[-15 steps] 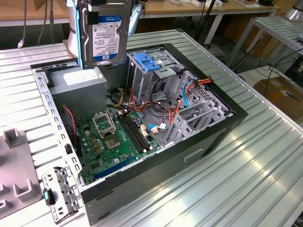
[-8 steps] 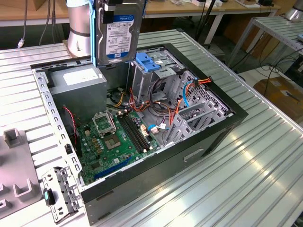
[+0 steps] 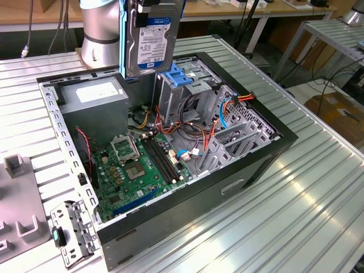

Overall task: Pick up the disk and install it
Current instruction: 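Insert the disk into the insertion slot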

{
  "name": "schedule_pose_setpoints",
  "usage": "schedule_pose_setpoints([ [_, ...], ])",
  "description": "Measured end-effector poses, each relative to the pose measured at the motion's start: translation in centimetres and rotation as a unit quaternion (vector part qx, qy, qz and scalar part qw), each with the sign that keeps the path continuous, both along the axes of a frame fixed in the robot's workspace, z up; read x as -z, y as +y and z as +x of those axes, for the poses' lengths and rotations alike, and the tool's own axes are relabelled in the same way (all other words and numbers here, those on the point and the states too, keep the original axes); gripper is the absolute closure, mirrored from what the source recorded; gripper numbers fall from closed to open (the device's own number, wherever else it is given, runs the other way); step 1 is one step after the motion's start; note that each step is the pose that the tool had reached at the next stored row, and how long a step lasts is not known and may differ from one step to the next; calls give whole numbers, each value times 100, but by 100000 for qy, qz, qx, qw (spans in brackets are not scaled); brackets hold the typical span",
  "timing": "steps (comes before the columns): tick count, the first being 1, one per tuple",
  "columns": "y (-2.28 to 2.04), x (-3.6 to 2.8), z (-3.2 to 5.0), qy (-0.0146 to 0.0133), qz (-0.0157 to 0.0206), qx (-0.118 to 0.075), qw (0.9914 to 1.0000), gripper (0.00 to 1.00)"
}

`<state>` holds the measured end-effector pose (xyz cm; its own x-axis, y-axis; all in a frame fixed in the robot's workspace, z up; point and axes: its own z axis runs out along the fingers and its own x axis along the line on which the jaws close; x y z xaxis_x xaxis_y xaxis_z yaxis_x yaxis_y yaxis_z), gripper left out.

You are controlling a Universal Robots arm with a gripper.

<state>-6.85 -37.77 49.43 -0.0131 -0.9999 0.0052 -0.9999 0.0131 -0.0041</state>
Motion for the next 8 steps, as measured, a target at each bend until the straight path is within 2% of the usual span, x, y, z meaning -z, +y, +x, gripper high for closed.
schedule_pose_setpoints([
  [8, -4, 0, 0, -3, -42, 8, 100000, 63],
])
